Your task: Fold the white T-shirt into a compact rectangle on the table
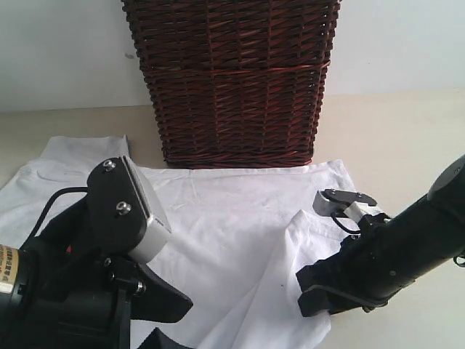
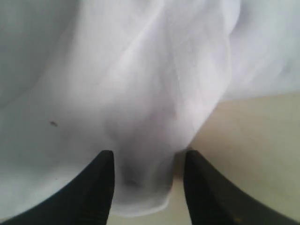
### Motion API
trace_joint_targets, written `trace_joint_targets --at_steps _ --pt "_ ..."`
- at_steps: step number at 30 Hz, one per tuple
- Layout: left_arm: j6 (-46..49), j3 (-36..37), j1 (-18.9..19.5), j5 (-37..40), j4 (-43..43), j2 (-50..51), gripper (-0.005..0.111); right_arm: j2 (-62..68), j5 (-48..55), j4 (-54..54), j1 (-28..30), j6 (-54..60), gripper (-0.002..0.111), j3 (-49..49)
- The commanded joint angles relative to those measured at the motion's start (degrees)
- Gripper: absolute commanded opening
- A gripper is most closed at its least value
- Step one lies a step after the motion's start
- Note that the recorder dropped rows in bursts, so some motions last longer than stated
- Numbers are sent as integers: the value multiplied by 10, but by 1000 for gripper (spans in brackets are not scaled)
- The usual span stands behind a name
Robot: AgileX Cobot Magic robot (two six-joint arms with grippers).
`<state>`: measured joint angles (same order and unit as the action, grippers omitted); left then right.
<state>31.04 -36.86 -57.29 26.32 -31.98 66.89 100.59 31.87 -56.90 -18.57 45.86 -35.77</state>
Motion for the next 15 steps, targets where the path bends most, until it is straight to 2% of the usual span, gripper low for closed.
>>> trace_joint_targets --at_steps 1,3,5,9,15 --pt "-3 2 2 -8 -1 -5 54 -11 -3 80 -1 -59 45 -2" --pt "-3 2 2 -8 -1 -5 54 -17 -6 81 -1 -70 42 -2" --pt "-3 2 2 -8 -1 -5 54 -15 -6 77 -1 -66 31 1" --pt "-3 2 2 -8 -1 -5 54 -4 14 71 -1 -23 0 17" --pt "-1 2 2 -8 -1 -5 54 -26 60 37 -1 24 0 21"
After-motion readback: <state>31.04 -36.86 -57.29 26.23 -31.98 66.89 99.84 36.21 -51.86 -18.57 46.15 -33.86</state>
